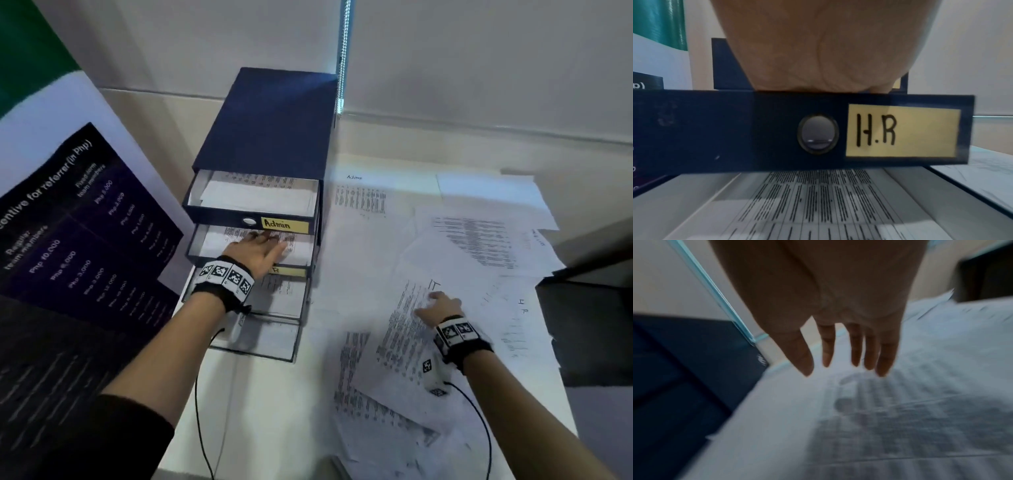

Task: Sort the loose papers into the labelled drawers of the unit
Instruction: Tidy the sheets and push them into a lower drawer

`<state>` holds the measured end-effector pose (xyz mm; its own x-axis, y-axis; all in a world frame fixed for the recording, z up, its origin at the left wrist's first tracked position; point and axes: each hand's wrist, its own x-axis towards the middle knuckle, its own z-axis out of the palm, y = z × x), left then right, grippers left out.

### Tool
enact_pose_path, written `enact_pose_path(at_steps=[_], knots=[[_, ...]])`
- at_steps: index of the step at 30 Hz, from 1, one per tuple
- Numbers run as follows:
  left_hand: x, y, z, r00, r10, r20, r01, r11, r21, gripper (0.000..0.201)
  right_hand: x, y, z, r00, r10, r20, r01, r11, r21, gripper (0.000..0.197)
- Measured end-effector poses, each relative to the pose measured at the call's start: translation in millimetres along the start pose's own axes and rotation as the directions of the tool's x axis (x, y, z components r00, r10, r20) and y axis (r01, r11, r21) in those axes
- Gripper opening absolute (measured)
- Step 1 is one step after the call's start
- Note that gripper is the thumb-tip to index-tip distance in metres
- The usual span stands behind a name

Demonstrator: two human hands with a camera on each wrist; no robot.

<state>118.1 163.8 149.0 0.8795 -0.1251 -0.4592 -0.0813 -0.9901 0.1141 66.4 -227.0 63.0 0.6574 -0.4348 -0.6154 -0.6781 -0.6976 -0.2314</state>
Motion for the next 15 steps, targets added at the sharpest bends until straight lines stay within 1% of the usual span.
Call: enact_pose_path(at_steps=[1, 2, 3, 4, 5, 6, 7, 8, 9, 10, 11, 12, 13, 14, 15], knots=[[-1, 2, -5, 0.999, -0.024, 0.027, 0.024, 1.0, 0.007, 0.066, 7, 16, 2, 0.995, 0.102, -0.019, -0.103, 0.993, -0.062, 0.072], [-4, 7, -9, 0.999, -0.043, 0.025, 0.042, 0.999, 0.017, 0.062, 10, 29, 3, 0.982, 0.182, -0.051, -0.186, 0.98, -0.07, 0.086], [-10, 16, -13, 0.998, -0.055, -0.02, 0.056, 0.998, 0.03, 0.054, 14, 43, 6, 0.969, 0.236, -0.072, -0.24, 0.97, -0.046, 0.097], [-19, 28, -17, 0.991, -0.051, -0.122, 0.054, 0.998, 0.022, 0.044, 14, 52, 6, 0.96, 0.266, -0.084, -0.269, 0.963, -0.018, 0.107], [-30, 43, -21, 0.965, -0.015, -0.262, 0.008, 1.0, -0.028, 0.035, 16, 60, 7, 0.955, 0.28, -0.098, -0.282, 0.96, -0.002, 0.113], [-42, 61, -23, 0.915, 0.043, -0.4, -0.097, 0.989, -0.115, 0.025, 20, 65, 8, 0.955, 0.278, -0.107, -0.277, 0.961, 0.02, 0.116], [-54, 80, -25, 0.86, 0.1, -0.501, -0.235, 0.948, -0.215, 0.018, 21, 68, 7, 0.955, 0.272, -0.116, -0.268, 0.962, 0.055, 0.116], [-61, 99, -21, 0.829, 0.146, -0.54, -0.353, 0.885, -0.303, 0.014, 21, 68, 6, 0.959, 0.26, -0.115, -0.249, 0.964, 0.098, 0.114], [-64, 117, -14, 0.833, 0.19, -0.52, -0.427, 0.819, -0.384, 0.013, 22, 69, 6, 0.966, 0.234, -0.112, -0.217, 0.965, 0.147, 0.111], [-61, 133, -2, 0.859, 0.236, -0.453, -0.448, 0.775, -0.446, 0.013, 21, 68, 7, 0.975, 0.194, -0.108, -0.169, 0.963, 0.21, 0.109], [-52, 145, 16, 0.891, 0.27, -0.364, -0.43, 0.758, -0.49, 0.014, 19, 68, 9, 0.98, 0.157, -0.119, -0.119, 0.954, 0.277, 0.106], [-40, 155, 36, 0.924, 0.275, -0.266, -0.377, 0.767, -0.519, 0.019, 17, 67, 12, 0.98, 0.124, -0.154, -0.067, 0.942, 0.329, 0.103], [-27, 163, 56, 0.954, 0.253, -0.158, -0.298, 0.789, -0.537, 0.028, 14, 66, 14, 0.975, 0.084, -0.204, -0.005, 0.932, 0.363, 0.099], [-17, 167, 76, 0.976, 0.213, -0.044, -0.202, 0.815, -0.543, 0.038, 12, 65, 15, 0.968, 0.026, -0.25, 0.072, 0.924, 0.376, 0.096], [-9, 169, 93, 0.983, 0.173, 0.059, -0.113, 0.83, -0.546, 0.042, 11, 65, 14, 0.958, -0.049, -0.281, 0.158, 0.911, 0.38, 0.092]])
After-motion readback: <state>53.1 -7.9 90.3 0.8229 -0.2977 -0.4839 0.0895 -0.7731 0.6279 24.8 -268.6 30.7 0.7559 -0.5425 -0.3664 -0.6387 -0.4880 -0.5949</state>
